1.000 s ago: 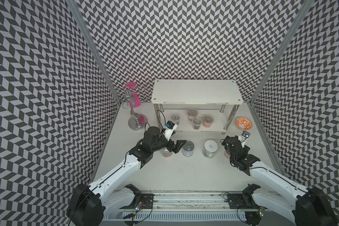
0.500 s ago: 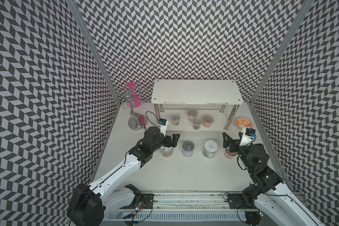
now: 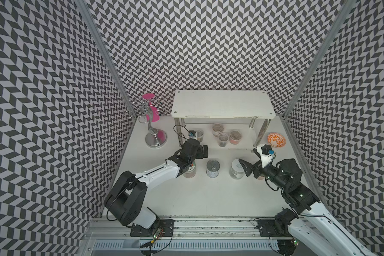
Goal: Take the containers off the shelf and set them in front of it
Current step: 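Pick up a container from the shelf.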
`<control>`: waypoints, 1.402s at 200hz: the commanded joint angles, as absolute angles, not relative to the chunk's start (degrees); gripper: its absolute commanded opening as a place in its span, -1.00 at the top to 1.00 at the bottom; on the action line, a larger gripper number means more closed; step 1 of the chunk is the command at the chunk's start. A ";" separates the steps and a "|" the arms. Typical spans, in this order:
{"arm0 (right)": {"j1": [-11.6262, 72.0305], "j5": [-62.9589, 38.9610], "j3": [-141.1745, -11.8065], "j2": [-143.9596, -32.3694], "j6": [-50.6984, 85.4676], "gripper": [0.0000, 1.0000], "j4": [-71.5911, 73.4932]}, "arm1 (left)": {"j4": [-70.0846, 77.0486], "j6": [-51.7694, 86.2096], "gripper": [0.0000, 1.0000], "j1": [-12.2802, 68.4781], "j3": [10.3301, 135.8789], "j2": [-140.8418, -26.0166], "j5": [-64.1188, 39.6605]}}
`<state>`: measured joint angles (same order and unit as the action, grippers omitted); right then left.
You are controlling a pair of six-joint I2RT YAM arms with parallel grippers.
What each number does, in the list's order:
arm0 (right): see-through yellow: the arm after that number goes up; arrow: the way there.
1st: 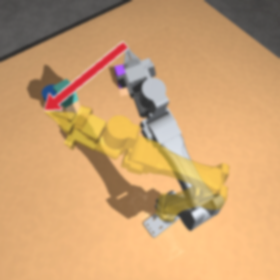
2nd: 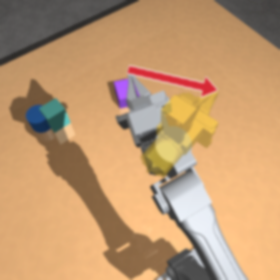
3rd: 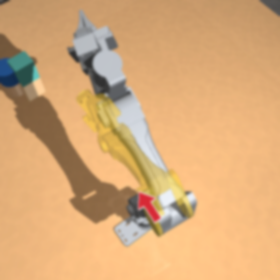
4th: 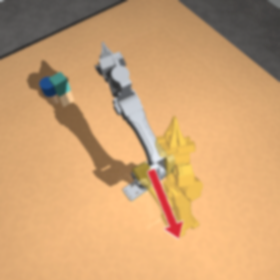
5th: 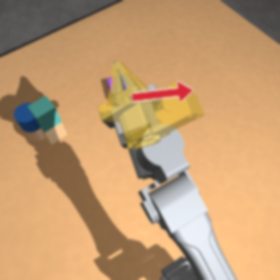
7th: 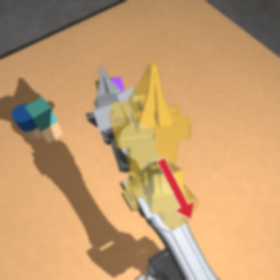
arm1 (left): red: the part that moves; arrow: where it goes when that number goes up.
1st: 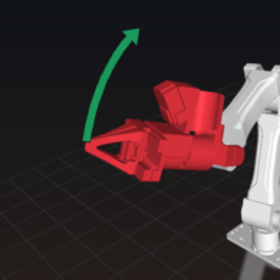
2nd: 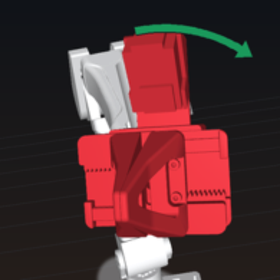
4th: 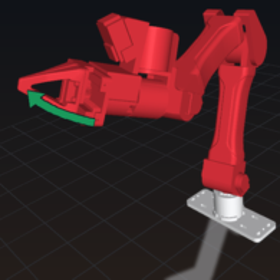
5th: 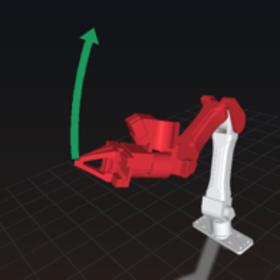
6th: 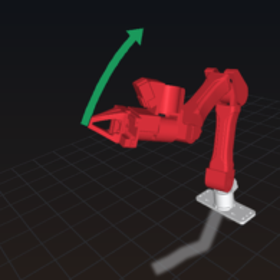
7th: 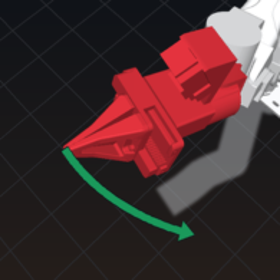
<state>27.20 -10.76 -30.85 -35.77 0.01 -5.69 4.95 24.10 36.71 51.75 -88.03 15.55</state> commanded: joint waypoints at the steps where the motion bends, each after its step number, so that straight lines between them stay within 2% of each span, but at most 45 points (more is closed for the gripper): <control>1: 27.24 -12.61 -32.85 -36.52 -1.91 -0.99 -4.09 | 8.52 23.73 -1.00 36.09 54.86 -91.32 18.87; 82: 27.22 -9.98 -33.40 -37.53 -2.44 -0.99 -3.16 | 8.48 22.76 -1.00 33.36 63.02 -102.68 19.21; 138: 27.20 -8.53 -33.10 -37.08 -2.65 -0.99 -3.14 | 9.36 19.00 -1.00 31.38 66.11 -106.37 18.48; 228: 27.00 -8.26 -32.59 -37.47 -3.22 -0.99 -2.79 | 9.49 14.88 -0.89 30.02 71.08 -110.65 16.97; 280: 26.75 -8.35 -32.02 -37.87 -3.14 -0.99 -1.91 | 9.05 12.18 -0.73 29.44 71.99 -110.58 15.04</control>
